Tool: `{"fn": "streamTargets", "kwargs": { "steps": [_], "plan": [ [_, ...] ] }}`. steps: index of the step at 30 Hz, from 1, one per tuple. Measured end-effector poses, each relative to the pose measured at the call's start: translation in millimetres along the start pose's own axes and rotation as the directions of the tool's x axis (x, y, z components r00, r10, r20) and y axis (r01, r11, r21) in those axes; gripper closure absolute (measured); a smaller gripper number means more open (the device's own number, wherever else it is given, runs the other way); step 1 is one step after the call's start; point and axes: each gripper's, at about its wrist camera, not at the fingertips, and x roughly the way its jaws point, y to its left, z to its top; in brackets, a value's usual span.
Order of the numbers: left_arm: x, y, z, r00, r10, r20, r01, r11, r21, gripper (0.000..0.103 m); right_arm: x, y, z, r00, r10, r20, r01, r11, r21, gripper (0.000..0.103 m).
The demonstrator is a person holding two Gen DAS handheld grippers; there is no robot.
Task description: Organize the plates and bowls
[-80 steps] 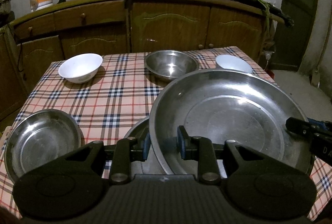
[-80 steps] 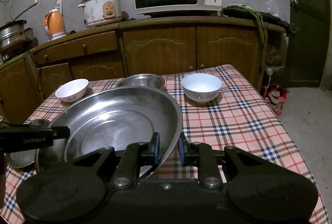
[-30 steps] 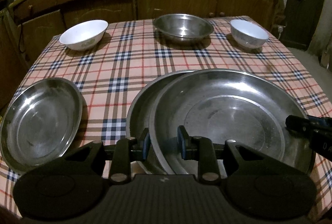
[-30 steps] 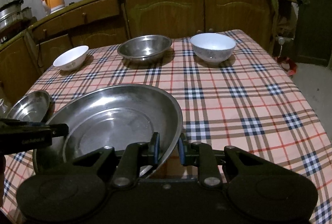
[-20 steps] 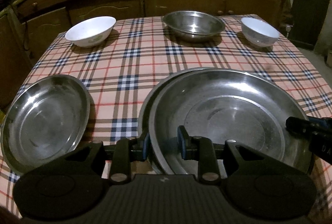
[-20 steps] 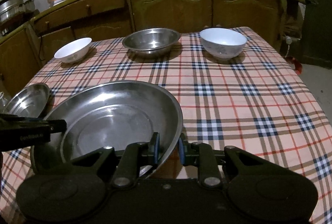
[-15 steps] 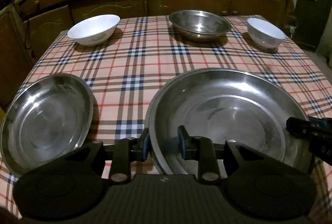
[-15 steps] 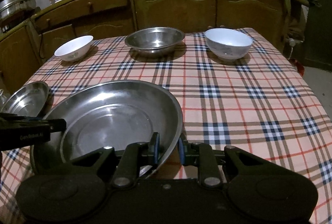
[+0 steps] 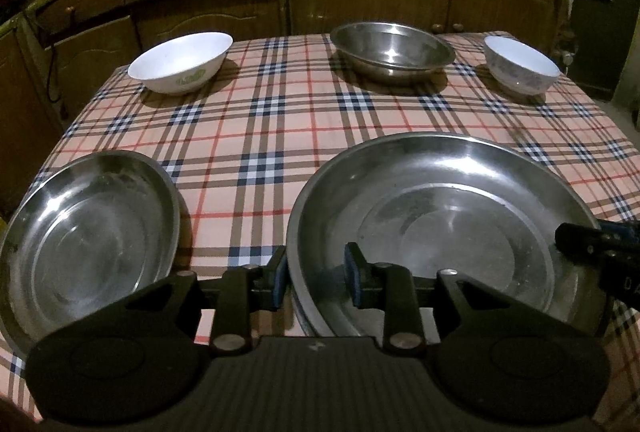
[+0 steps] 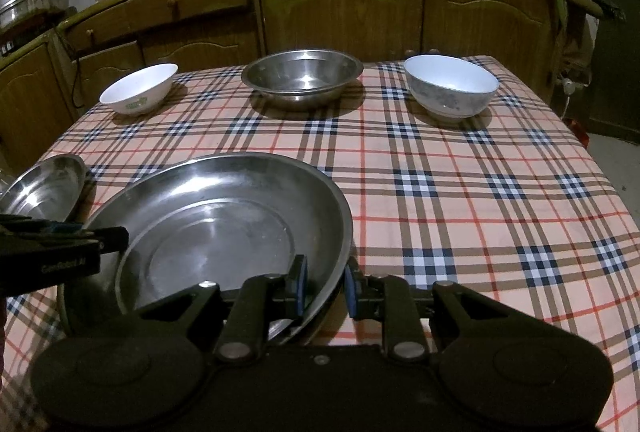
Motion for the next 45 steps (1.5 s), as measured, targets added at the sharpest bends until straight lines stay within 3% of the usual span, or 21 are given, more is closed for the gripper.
{"fn": "streamTargets", "kwargs": {
  "steps": [22, 26, 30, 33, 39, 45],
  "plan": [
    [-5.9, -2.0, -1.6, 1.000, -0.001, 0.019, 0.001, 1.000, 0.009, 0.068, -7.7, -2.2, -1.4, 1.000, 0.010, -0.005, -0.010, 1.000, -0.001, 0.074],
    [-10.3, -1.3, -0.6, 1.000, -0.001, 0.026, 0.001, 1.000, 0.006, 0.066, -14.1, -0.6, 1.0, 1.000, -0.008, 0.015, 0.008, 1.000, -0.017, 0.056],
    [-17.3, 0.5, 2.2, 0.999, 0.004, 0.035, -0.004, 1.000, -0.004, 0.055, -20.2, 0.0, 3.6, 0.999, -0.018, 0.030, 0.018, 1.000, -0.015, 0.047],
    [-24.6, 0.7, 4.7, 0.999, -0.001, 0.048, 0.001, 1.000, -0.008, 0.049, -26.4, 2.4, 5.4, 0.999, -0.015, 0.048, 0.016, 1.000, -0.014, 0.033],
    [-38.2, -1.1, 9.0, 0.997, -0.005, 0.074, 0.006, 1.000, -0.008, 0.031, -34.7, 9.1, 9.5, 0.998, 0.009, 0.058, -0.008, 1.000, -0.018, 0.023],
    [-48.7, 0.6, 11.3, 0.996, -0.007, 0.088, 0.008, 1.000, -0.012, 0.014, -40.3, 17.6, 10.5, 0.998, 0.011, 0.059, -0.009, 0.999, -0.031, 0.023]
  ]
}}
